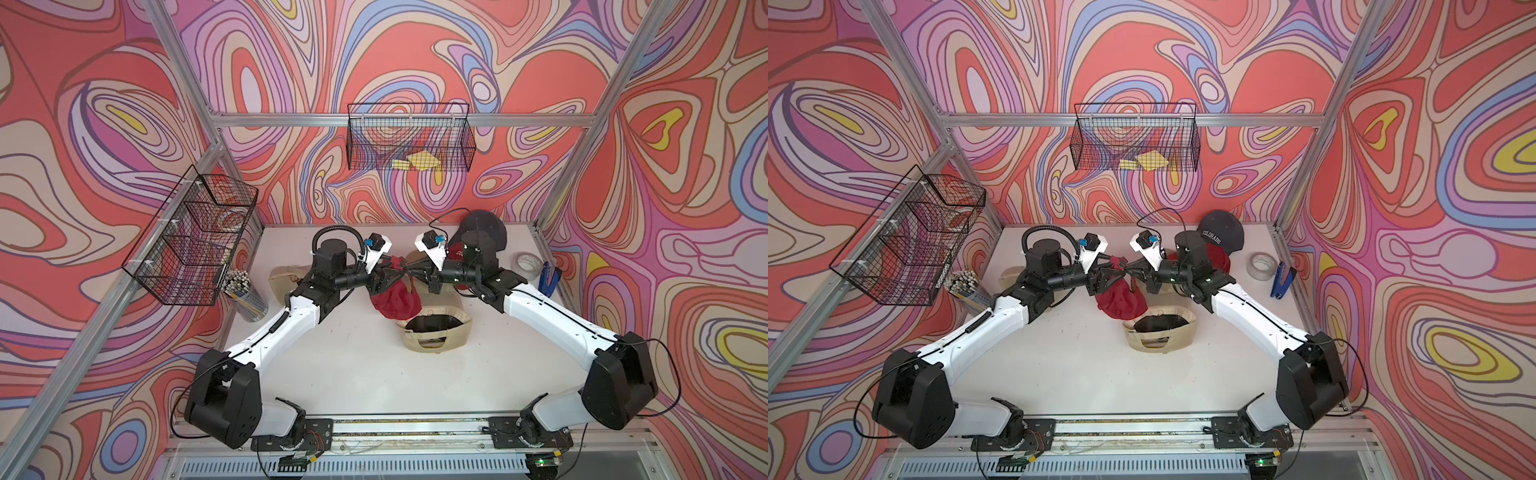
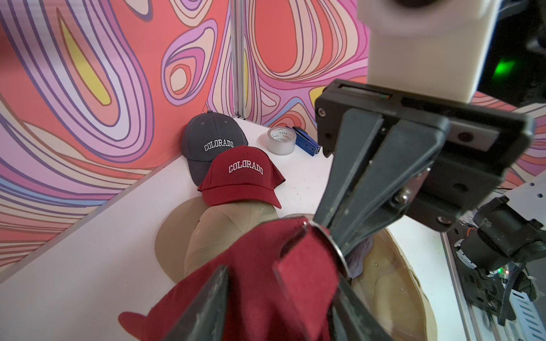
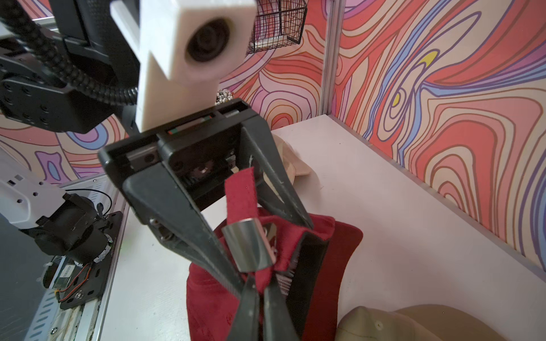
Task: Open the adjustable buckle of the baseball cap
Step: Pull the adjustable strap on the baseball cap.
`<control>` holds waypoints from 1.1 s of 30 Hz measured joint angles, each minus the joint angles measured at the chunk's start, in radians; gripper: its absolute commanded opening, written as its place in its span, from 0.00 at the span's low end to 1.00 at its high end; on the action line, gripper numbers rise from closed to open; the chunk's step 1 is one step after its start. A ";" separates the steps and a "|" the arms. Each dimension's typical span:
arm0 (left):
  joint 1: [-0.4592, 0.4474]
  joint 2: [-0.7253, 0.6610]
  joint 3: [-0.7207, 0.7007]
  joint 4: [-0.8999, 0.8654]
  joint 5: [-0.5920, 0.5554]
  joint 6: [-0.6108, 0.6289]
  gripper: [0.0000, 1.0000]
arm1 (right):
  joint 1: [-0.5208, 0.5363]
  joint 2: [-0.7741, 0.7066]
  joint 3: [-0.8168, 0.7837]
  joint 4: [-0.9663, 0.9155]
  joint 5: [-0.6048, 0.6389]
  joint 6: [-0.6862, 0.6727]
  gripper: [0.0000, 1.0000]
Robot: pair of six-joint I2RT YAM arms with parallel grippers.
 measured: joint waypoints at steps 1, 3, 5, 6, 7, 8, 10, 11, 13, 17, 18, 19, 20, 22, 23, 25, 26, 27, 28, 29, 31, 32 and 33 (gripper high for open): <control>0.000 0.000 0.002 0.000 0.004 0.000 0.42 | 0.000 0.004 0.000 0.000 -0.003 0.000 0.00; 0.000 0.005 0.013 -0.010 0.018 0.005 0.37 | 0.000 0.011 0.001 0.003 -0.007 0.003 0.00; 0.000 0.013 0.027 -0.024 0.036 0.010 0.33 | -0.001 0.012 0.002 0.008 -0.006 0.005 0.00; 0.000 0.017 0.034 -0.030 0.044 0.012 0.32 | -0.002 0.012 0.003 0.010 -0.006 0.006 0.00; 0.000 0.019 0.039 -0.036 0.050 0.012 0.32 | -0.003 0.012 0.003 0.012 -0.006 0.008 0.00; 0.000 0.020 0.042 -0.039 0.056 0.014 0.32 | -0.003 0.012 0.003 0.013 -0.006 0.010 0.00; 0.000 0.020 0.044 -0.045 0.062 0.016 0.32 | -0.003 0.012 0.003 0.014 -0.006 0.011 0.00; 0.000 0.020 0.044 -0.046 0.063 0.016 0.34 | -0.003 0.012 0.003 0.014 -0.007 0.011 0.00; 0.000 0.020 0.044 -0.047 0.063 0.018 0.36 | -0.002 0.012 0.003 0.014 -0.007 0.016 0.00; 0.000 0.020 0.048 -0.061 0.061 0.036 0.36 | -0.002 0.012 0.003 0.008 -0.007 0.020 0.00; 0.000 0.020 0.054 -0.077 0.061 0.048 0.35 | -0.002 0.012 0.003 0.006 -0.008 0.021 0.00; 0.000 0.020 0.061 -0.095 0.061 0.064 0.34 | -0.001 0.012 0.003 0.005 -0.008 0.020 0.00; 0.000 0.020 0.074 -0.126 0.062 0.085 0.34 | -0.001 0.012 0.003 0.000 -0.008 0.018 0.00; 0.000 0.020 0.102 -0.183 0.062 0.131 0.37 | 0.000 0.011 0.005 -0.009 -0.011 0.013 0.00; 0.000 0.020 0.116 -0.212 0.061 0.156 0.38 | 0.000 0.011 0.006 -0.013 -0.011 0.010 0.00; 0.000 0.016 0.129 -0.249 0.057 0.200 0.42 | 0.000 0.010 0.009 -0.023 -0.012 0.005 0.00; 0.000 0.013 0.129 -0.266 0.054 0.219 0.43 | 0.000 0.010 0.013 -0.030 -0.013 0.002 0.00; 0.000 0.010 0.129 -0.284 0.051 0.238 0.43 | 0.000 0.010 0.014 -0.034 -0.014 0.000 0.00; 0.000 0.009 0.129 -0.291 0.050 0.249 0.44 | 0.000 0.010 0.016 -0.039 -0.015 -0.001 0.00; 0.000 0.009 0.129 -0.300 0.048 0.261 0.45 | 0.000 0.010 0.017 -0.041 -0.016 -0.002 0.00; 0.000 0.009 0.129 -0.316 0.044 0.281 0.47 | 0.000 0.010 0.018 -0.048 -0.018 -0.002 0.00; 0.000 0.009 0.129 -0.323 0.042 0.290 0.48 | 0.000 0.010 0.018 -0.051 -0.019 -0.002 0.00; 0.000 0.009 0.129 -0.328 0.040 0.298 0.49 | 0.000 0.010 0.018 -0.054 -0.020 -0.002 0.00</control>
